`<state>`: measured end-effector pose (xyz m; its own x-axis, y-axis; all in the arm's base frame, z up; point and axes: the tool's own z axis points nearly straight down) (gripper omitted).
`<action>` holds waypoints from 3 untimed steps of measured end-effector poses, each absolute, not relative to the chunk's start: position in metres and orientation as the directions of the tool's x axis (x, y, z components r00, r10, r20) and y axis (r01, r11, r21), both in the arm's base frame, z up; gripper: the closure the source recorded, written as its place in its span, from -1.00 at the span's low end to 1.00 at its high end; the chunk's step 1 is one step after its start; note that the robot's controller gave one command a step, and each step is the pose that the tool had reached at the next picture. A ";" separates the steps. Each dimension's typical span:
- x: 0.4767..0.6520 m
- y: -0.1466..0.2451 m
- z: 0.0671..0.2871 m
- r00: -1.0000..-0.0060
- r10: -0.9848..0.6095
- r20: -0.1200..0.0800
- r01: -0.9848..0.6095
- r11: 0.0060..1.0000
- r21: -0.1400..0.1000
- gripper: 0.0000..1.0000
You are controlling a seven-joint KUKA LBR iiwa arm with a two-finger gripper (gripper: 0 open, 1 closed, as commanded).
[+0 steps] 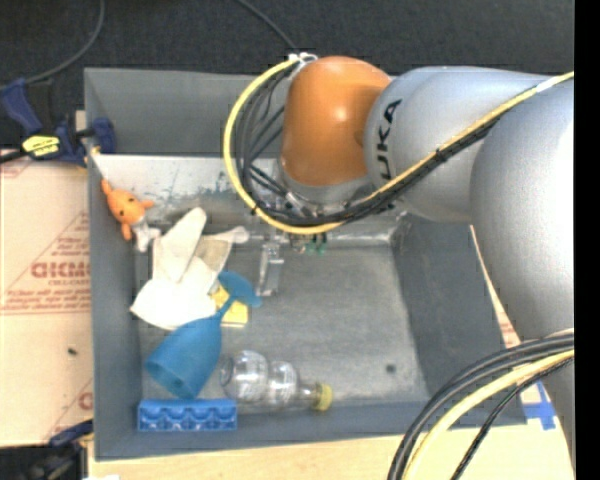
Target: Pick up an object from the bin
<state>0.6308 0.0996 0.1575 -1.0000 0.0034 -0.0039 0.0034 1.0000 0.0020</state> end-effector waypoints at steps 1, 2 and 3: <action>0.631 0.100 0.158 -1.000 0.004 -0.004 0.004 1.000 0.002 -1.00; 0.631 0.100 0.157 -1.000 0.004 -0.003 0.004 1.000 0.002 -1.00; 0.620 0.103 0.131 -1.000 -0.011 -0.001 -0.011 1.000 -0.003 -1.00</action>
Offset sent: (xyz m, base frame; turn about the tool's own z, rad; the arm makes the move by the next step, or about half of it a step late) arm -0.0169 0.0072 -0.0875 0.0775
